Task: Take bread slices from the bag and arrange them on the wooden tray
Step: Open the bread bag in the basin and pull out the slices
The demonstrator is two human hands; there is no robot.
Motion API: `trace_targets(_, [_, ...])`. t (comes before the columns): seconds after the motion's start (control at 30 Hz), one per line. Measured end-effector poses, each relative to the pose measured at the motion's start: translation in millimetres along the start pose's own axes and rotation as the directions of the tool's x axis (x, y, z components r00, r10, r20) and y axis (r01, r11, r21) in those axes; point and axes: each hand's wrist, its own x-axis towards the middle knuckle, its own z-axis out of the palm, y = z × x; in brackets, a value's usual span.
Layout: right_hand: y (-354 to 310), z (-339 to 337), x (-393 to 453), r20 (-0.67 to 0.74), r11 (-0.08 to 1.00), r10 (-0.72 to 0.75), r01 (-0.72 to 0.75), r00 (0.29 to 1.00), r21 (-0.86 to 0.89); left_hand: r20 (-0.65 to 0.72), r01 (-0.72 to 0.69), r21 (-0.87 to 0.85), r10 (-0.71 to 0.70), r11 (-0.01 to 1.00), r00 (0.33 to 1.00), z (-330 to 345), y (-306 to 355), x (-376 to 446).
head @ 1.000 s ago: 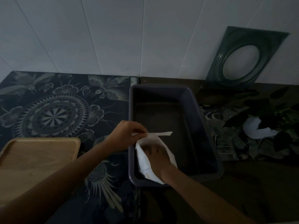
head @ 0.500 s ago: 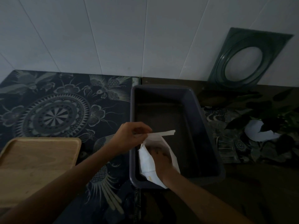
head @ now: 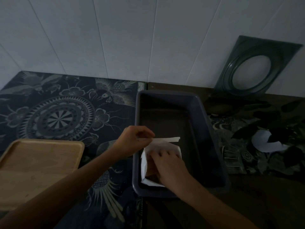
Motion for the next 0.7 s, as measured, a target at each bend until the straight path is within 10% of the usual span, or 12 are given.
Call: trace_targets(0.7, [45,-101,-63,-0.203,0.959,-0.181,0.219,0.962,0.182,0.035,0.033,-0.002,-0.033,0.999,0.999,5,9,-4])
